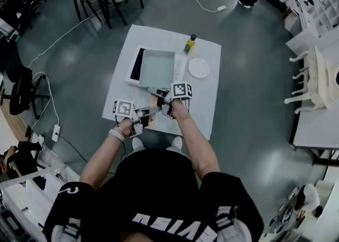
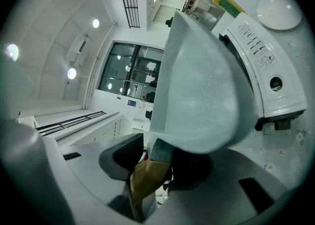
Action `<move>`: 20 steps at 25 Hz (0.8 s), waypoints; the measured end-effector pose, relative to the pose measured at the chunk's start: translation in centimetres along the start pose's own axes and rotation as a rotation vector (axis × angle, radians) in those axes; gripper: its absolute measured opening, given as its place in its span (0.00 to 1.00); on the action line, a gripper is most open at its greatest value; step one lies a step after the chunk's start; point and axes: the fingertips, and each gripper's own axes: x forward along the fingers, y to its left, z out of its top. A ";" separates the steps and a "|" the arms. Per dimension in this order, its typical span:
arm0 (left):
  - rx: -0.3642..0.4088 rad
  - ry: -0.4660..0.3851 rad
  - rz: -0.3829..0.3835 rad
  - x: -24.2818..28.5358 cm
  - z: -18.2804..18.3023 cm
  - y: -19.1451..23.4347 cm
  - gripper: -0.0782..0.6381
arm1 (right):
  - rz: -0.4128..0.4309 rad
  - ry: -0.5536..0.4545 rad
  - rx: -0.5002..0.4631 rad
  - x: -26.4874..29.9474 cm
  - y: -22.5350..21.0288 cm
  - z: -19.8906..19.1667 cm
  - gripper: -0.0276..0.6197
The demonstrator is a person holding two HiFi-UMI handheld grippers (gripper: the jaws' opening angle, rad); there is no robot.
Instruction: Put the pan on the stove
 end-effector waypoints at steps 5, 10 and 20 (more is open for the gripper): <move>-0.043 -0.007 -0.010 -0.5 1.6 1.4 0.25 | 0.022 -0.003 -0.003 1.9 -1.3 1.3 0.27; -0.055 -0.022 -0.004 -1.2 3.2 2.8 0.25 | 0.022 -0.010 0.015 3.4 -2.4 2.3 0.27; 0.100 0.010 0.140 -3.4 6.4 8.6 0.25 | -0.004 -0.022 -0.001 5.9 -5.5 4.0 0.27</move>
